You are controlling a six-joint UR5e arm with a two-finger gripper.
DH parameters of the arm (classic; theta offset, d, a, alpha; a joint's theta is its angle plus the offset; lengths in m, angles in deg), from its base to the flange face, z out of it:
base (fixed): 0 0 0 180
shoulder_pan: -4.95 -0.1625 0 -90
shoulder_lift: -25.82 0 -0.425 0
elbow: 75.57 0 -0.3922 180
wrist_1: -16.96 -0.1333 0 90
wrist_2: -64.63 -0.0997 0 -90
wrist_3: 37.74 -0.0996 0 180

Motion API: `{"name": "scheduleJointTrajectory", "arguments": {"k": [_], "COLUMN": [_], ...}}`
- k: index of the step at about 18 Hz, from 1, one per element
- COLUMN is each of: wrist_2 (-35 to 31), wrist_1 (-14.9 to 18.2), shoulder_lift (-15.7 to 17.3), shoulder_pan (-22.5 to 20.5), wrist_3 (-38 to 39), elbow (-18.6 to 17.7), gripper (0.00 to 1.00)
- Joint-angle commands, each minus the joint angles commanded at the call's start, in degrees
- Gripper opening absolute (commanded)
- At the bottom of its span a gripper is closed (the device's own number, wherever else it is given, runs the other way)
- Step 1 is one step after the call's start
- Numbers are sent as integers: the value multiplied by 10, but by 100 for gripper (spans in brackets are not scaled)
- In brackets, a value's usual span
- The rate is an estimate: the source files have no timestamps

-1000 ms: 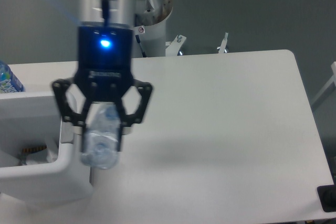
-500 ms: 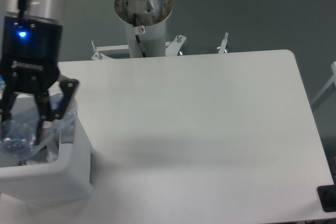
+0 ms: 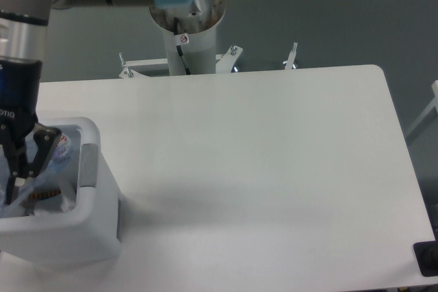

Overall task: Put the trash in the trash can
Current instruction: 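Open the gripper and raise it out of the bin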

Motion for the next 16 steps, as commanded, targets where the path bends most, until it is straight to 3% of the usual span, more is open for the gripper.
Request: {"name": "scheduleJointTrajectory", "arguments": {"k": [6,12,16], "wrist_2": [-6,-192,-249], "wrist_1": [2,5,9], "shoulder_lift": [6,6,12], "shoulder_pan": [-3,-51,-90], "wrist_3": [0,-25,-94], "elbow": [-6,-14,-59], "gripper": [100,100,100]}}
